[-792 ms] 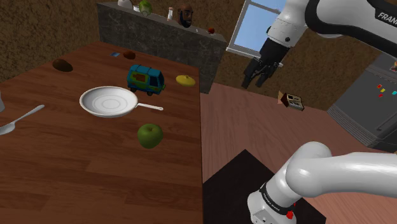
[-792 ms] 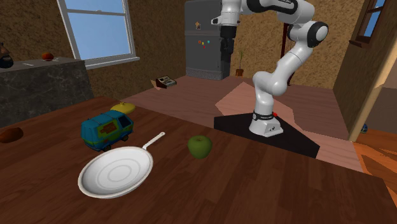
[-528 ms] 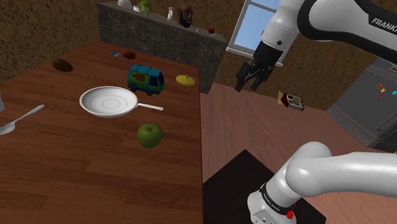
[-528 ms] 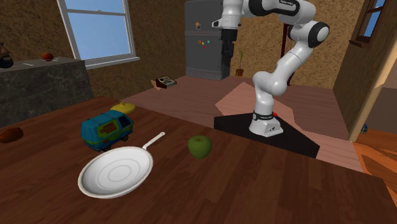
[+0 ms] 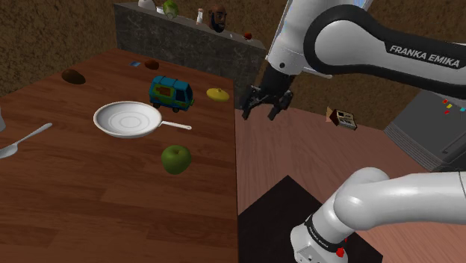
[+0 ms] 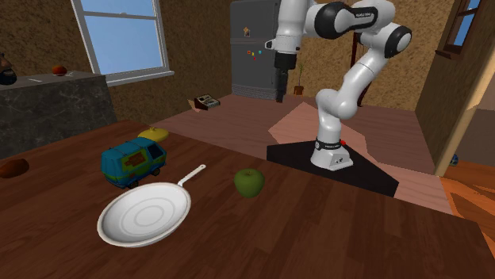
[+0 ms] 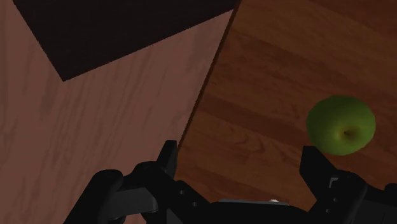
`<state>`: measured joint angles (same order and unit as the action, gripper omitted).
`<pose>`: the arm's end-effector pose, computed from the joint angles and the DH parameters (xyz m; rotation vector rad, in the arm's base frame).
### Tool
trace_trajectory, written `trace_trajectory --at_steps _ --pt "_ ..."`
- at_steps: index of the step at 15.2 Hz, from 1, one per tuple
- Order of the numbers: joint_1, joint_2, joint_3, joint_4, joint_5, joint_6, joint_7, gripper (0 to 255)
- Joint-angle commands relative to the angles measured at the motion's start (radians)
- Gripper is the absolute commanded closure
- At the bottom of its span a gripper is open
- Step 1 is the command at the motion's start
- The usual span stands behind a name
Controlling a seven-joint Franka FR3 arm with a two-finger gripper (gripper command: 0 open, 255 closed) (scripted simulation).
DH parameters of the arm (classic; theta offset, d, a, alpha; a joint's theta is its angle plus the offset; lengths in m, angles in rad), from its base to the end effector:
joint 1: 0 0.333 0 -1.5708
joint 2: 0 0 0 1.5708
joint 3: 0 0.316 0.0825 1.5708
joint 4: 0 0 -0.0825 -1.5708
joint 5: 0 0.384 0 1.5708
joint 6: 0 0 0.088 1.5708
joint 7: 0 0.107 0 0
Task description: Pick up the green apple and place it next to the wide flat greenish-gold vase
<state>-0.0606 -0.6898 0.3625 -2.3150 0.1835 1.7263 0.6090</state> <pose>0.3322 0.1504 0.5729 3.0638 -0.6199 0.1290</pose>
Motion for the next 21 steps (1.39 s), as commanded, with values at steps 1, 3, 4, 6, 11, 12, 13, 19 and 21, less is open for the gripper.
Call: trace_trajectory --at_steps 1,3,4,6,11,12,13,19,21 --pt "-0.016 0.041 0.067 0.006 0.011 0.040 0.103 0" --pt "-0.039 0.099 0.132 0.027 0.009 0.079 0.199 0" --pt "-0.053 0.130 0.164 0.040 0.005 0.098 0.248 0" --pt "-0.083 0.200 0.231 0.071 -0.013 0.134 0.349 0" --pt "-0.176 0.417 0.405 0.180 -0.123 0.206 0.631 0" --pt "-0.194 0.470 0.439 0.208 -0.161 0.215 0.695 0" --pt "-0.211 0.527 0.473 0.237 -0.205 0.221 0.763 0" --pt "-0.157 0.923 0.530 0.458 -0.539 0.177 1.176 0" --pt "-0.133 0.955 0.511 0.471 -0.563 0.181 1.204 0"
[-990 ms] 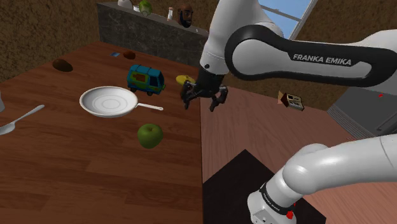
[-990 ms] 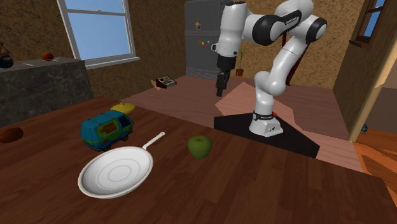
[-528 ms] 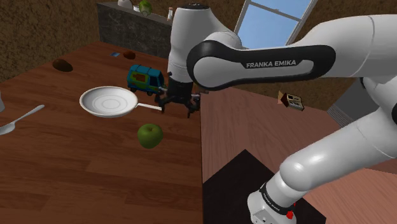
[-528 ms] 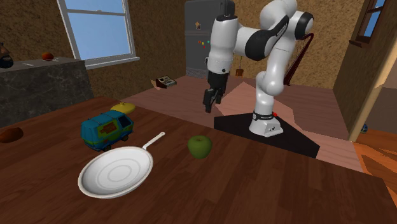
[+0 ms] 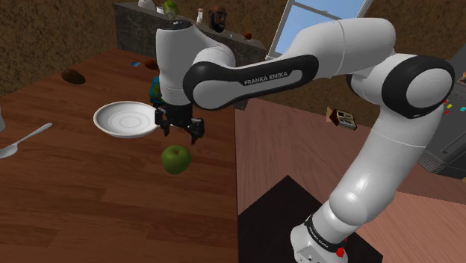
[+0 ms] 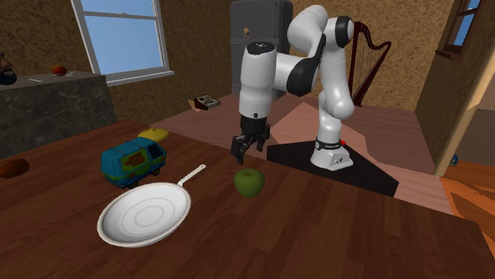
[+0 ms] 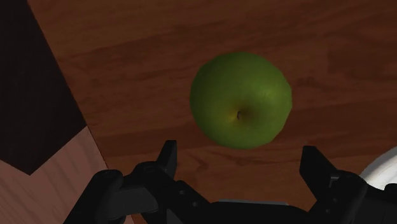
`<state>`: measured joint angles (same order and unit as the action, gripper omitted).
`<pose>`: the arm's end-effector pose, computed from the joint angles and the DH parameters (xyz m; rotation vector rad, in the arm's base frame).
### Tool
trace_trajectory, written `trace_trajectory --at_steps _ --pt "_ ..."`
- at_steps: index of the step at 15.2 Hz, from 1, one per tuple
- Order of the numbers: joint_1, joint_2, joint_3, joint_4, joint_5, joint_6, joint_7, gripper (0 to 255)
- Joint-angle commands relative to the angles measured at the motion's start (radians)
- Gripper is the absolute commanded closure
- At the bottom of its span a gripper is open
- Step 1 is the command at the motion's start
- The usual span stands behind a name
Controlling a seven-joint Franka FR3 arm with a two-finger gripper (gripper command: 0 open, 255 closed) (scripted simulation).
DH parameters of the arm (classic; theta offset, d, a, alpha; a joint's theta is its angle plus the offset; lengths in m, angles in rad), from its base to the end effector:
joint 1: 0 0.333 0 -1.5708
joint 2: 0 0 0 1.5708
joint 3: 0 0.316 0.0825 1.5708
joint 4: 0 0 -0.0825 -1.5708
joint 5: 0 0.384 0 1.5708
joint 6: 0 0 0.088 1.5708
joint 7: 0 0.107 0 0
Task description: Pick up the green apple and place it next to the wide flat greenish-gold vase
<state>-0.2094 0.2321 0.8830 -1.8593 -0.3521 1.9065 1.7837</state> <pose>0.4919 0.3283 0.4279 2.6488 -1.4168 0.1639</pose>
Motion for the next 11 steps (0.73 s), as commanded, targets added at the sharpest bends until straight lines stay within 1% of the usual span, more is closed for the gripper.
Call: trace_trajectory --at_steps 1,7,11 --pt "0.016 0.036 -0.012 0.006 -0.032 0.013 0.032 0" --pt "0.017 0.062 -0.028 -0.042 -0.062 0.075 0.052 0" --pt "0.017 0.062 -0.028 -0.042 -0.062 0.075 0.052 0"
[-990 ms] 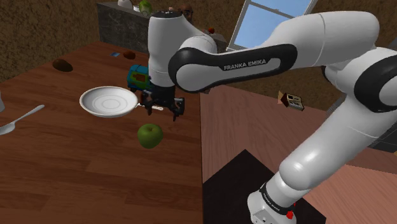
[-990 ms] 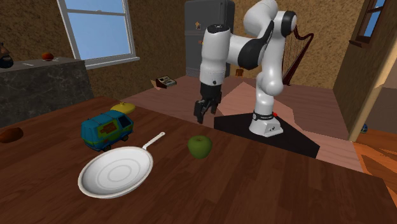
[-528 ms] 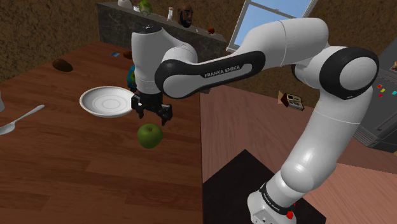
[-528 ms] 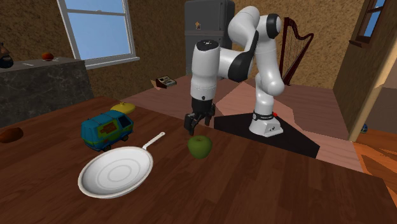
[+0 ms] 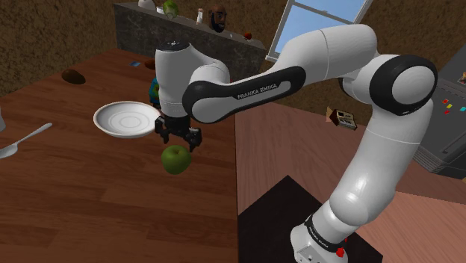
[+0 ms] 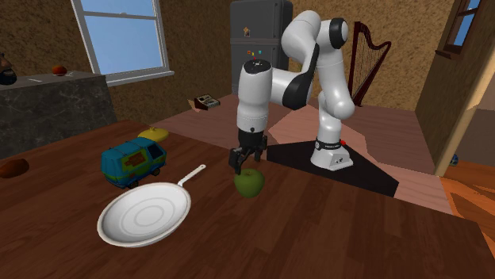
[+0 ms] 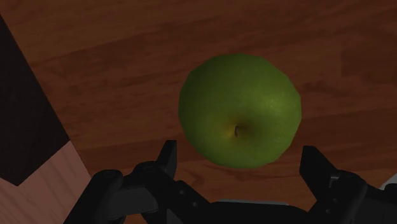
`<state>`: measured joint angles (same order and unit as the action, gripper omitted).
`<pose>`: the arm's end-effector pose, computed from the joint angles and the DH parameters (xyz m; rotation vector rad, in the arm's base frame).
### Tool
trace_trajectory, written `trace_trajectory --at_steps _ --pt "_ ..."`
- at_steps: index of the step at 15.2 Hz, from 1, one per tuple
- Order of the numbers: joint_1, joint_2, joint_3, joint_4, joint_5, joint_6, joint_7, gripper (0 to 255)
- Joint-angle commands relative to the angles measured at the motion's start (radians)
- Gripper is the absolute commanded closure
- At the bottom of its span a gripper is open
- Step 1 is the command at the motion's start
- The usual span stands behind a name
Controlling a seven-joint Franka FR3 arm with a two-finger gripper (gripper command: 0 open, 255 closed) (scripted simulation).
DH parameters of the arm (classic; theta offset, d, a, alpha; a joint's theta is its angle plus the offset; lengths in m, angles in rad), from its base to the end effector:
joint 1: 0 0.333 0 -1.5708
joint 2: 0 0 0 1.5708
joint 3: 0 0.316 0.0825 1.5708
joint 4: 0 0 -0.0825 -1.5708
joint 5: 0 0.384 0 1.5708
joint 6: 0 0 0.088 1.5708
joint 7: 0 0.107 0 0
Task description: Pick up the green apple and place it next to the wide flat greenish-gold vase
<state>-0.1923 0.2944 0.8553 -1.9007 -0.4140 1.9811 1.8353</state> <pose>0.4985 0.3247 0.3864 2.6363 -1.4336 0.1672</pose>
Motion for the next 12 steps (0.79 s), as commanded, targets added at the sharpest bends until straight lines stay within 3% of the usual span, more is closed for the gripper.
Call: trace_trajectory --at_steps 1,3,4,12 --pt "0.000 0.000 0.000 -0.001 0.000 0.001 0.000 0" --pt "0.000 0.000 0.000 0.000 0.000 0.001 0.000 0" --pt "0.000 0.000 0.000 0.000 0.000 0.001 0.000 255" --pt "0.000 0.000 0.000 -0.001 0.000 0.001 0.000 255"
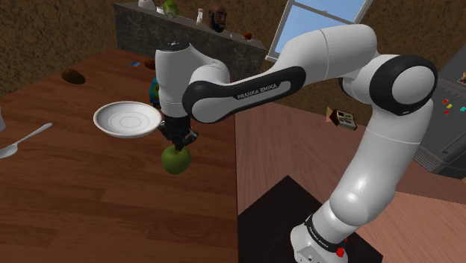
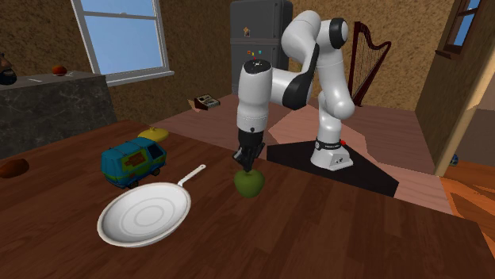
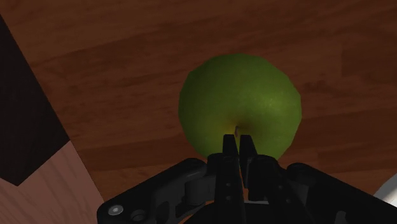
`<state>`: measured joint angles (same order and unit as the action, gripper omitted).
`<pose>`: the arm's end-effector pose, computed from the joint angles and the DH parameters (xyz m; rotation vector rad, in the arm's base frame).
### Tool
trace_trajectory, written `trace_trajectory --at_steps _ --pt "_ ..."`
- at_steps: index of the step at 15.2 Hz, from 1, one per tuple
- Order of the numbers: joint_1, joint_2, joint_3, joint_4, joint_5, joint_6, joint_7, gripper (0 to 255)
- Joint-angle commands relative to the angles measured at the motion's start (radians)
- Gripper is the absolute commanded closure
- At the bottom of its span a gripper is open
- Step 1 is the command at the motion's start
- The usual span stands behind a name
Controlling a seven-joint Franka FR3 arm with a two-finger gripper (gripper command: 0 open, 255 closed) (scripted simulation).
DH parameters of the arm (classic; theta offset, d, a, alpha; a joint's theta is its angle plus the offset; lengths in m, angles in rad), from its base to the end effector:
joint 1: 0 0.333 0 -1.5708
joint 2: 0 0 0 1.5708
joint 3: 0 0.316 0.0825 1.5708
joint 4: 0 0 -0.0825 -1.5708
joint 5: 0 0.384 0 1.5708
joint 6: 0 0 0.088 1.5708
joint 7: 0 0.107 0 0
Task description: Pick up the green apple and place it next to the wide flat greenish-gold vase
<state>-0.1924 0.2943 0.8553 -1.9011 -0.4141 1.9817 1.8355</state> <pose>0.4985 0.3247 0.3863 2.6364 -1.4339 0.1674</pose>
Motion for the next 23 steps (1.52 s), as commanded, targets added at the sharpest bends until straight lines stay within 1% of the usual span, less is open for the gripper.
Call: trace_trajectory --at_steps 1,12,23 --pt "0.000 0.000 0.000 0.000 0.000 0.000 0.000 255" --pt "-0.019 -0.064 0.025 0.084 0.065 -0.117 -0.058 255" --pt "-0.021 -0.097 0.037 0.200 0.102 -0.249 -0.098 255"
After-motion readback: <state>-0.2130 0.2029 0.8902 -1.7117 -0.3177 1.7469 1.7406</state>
